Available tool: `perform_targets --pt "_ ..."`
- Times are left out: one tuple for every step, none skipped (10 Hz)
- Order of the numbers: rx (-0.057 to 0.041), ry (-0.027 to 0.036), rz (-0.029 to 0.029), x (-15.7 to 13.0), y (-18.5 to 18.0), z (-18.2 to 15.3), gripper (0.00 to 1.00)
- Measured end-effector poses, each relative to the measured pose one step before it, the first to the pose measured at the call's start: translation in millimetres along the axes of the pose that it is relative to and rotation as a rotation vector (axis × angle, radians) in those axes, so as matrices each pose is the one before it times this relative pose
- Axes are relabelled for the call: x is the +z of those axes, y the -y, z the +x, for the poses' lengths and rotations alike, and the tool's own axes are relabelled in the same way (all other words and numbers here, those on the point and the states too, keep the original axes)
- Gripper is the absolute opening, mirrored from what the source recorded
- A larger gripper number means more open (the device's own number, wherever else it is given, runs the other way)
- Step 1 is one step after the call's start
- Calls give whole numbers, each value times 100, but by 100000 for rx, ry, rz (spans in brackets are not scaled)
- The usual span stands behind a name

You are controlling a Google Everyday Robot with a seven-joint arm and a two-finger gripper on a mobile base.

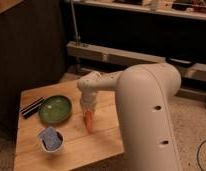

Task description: Drag the pepper across the table

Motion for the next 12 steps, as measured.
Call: perform_targets --pt "-15 -95 103 -40 125 437 2" --pt "202 134 311 55 -52 349 2" --pt "399 181 132 124 -212 240 2" --pt "-13 96 188 144 31 317 2" --pt "-343 176 124 170 211 296 2" --pt "189 59 191 29 -46 334 2" --pt "479 669 46 25 -226 353 2" --pt "32 -204 11 34 -200 617 2" --pt "-113 -228 -60 11 -63 88 2" --pt "-55 -159 -11 -100 -2 29 2" --pt "-5 -84 -35 -60 -40 21 2" --pt "12 114 -90 -19 -14 -15 2"
